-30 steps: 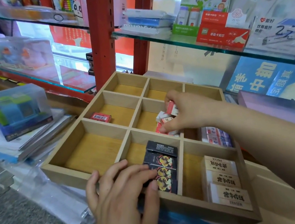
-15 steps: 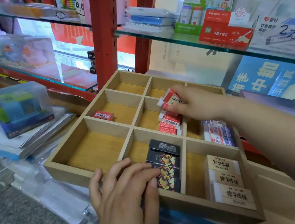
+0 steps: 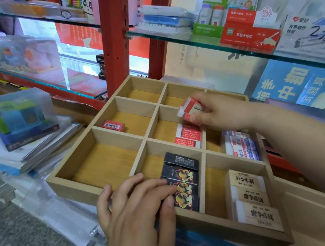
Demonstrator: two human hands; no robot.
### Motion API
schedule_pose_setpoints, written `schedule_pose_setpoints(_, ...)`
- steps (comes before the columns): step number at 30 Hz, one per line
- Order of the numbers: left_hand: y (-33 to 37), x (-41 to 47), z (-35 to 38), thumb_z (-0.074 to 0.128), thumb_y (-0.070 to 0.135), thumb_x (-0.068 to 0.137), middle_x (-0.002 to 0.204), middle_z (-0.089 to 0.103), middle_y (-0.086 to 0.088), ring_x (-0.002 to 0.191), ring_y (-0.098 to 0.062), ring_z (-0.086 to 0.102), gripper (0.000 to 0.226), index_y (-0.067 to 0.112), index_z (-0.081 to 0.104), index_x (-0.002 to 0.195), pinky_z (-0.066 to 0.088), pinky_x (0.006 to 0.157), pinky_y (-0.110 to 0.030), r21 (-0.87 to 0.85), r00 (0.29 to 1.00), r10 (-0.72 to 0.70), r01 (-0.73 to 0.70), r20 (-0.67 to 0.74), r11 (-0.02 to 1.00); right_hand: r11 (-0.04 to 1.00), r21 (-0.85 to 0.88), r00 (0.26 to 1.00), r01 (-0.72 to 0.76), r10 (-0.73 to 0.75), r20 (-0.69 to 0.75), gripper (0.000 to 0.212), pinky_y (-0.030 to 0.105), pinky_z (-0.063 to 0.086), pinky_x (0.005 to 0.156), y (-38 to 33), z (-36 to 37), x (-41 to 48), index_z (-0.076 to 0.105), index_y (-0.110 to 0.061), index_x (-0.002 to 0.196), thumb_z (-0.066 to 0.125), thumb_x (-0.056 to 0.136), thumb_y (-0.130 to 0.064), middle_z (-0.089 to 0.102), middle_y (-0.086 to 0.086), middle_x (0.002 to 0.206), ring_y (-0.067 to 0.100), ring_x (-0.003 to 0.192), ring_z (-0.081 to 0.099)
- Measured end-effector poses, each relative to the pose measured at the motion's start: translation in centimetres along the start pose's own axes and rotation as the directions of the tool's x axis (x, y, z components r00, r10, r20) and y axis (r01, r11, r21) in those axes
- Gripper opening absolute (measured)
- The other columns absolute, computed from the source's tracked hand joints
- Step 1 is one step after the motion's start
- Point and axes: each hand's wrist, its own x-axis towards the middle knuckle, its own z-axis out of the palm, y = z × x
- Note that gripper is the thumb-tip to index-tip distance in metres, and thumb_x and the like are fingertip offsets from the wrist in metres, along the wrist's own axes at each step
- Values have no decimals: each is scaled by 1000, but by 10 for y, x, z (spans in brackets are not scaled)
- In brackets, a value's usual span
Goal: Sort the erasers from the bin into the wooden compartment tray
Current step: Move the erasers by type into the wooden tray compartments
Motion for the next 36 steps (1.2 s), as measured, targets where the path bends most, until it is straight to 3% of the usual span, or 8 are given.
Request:
schedule_pose_setpoints(4,0,0,0,21,50,95,93,55,29,105,-3,46,34,41,53,90,7,108,-24,0,1000,-6,6,4,1000,951,-310,996,23,-50,-78,14,24,30,75,2,3,7,45,-17,96,50,90,-29,46,-3,94,11,85,42)
schedule_pose_setpoints(7,0,0,1,20,51,94,93,55,29,105,-3,46,35,41,54,90,7,108,-24,5,1000,-3,3,7,1000,927,-371,996,56,-75,-38,24,24,34,76,3,8,11,55,-13,107,55,88,-28,54,1,103,10,88,43)
schedule_pose_setpoints(12,0,2,-1,21,52,94,92,54,29,103,-2,46,34,41,53,90,9,108,-24,1,1000,19,-19,-4,1000,941,-336,998,50,-61,-23,29,29,39,65,7,5,6,65,-8,92,56,86,-35,66,5,90,15,74,51)
schedule_pose_setpoints(14,0,2,-1,22,53,94,92,54,30,103,-2,47,34,41,53,90,9,108,-24,-1,1000,20,-20,-7,1000,967,-256,1000,17,-20,-11,33,21,37,60,8,1,4,65,-9,93,52,87,-39,62,-2,79,11,68,52)
schedule_pose_setpoints(22,1,2,-1,22,52,94,92,54,29,103,-2,46,34,41,53,89,8,108,-23,1,1000,22,-22,-6,1000,997,74,992,37,-27,-123,9,7,39,57,2,0,4,40,-23,100,43,94,-28,51,-15,84,1,74,49)
schedule_pose_setpoints(27,1,2,-1,23,52,93,93,56,29,103,-1,46,32,41,53,88,8,108,-23,-2,1000,23,-23,-10,1000,989,42,979,145,-137,-154,14,8,35,68,-9,6,18,62,-20,98,62,84,-22,49,-16,88,2,83,43)
schedule_pose_setpoints(31,1,2,-1,29,51,92,91,56,30,102,0,46,26,41,53,89,9,108,-22,-3,999,29,-29,-23,1000,942,333,994,41,-4,-112,4,13,42,61,-13,7,18,63,-20,84,62,83,-16,56,-13,75,2,72,52)
schedule_pose_setpoints(36,1,3,-2,22,53,93,92,54,30,103,-1,46,33,41,52,90,8,108,-22,0,1000,27,-27,-11,1000,981,193,1000,2,4,-31,9,11,47,55,-6,6,7,59,-20,75,63,83,-17,60,-9,69,2,61,56)
